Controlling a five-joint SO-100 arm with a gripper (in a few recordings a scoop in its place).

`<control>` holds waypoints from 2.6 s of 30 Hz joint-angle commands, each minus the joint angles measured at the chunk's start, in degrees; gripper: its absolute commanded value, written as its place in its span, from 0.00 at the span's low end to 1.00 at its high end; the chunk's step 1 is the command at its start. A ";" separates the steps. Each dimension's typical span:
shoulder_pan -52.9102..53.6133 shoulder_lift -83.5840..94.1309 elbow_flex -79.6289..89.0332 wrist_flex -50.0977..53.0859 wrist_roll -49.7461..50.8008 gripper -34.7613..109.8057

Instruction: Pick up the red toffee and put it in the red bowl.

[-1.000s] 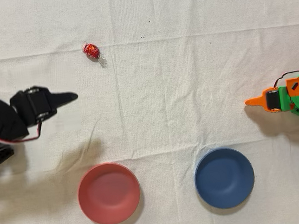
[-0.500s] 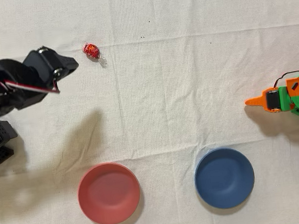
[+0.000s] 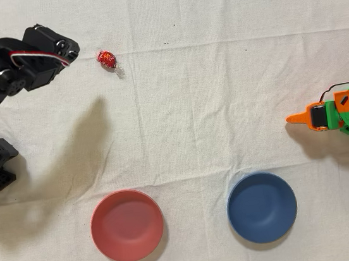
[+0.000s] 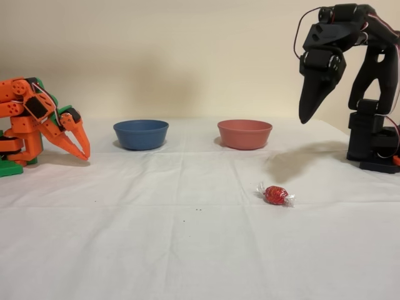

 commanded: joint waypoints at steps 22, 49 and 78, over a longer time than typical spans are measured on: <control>4.48 -5.19 15.56 -23.12 -3.60 0.25; 3.78 -6.50 25.93 -32.52 -3.08 0.42; 2.20 -20.39 19.78 -40.43 -4.92 0.42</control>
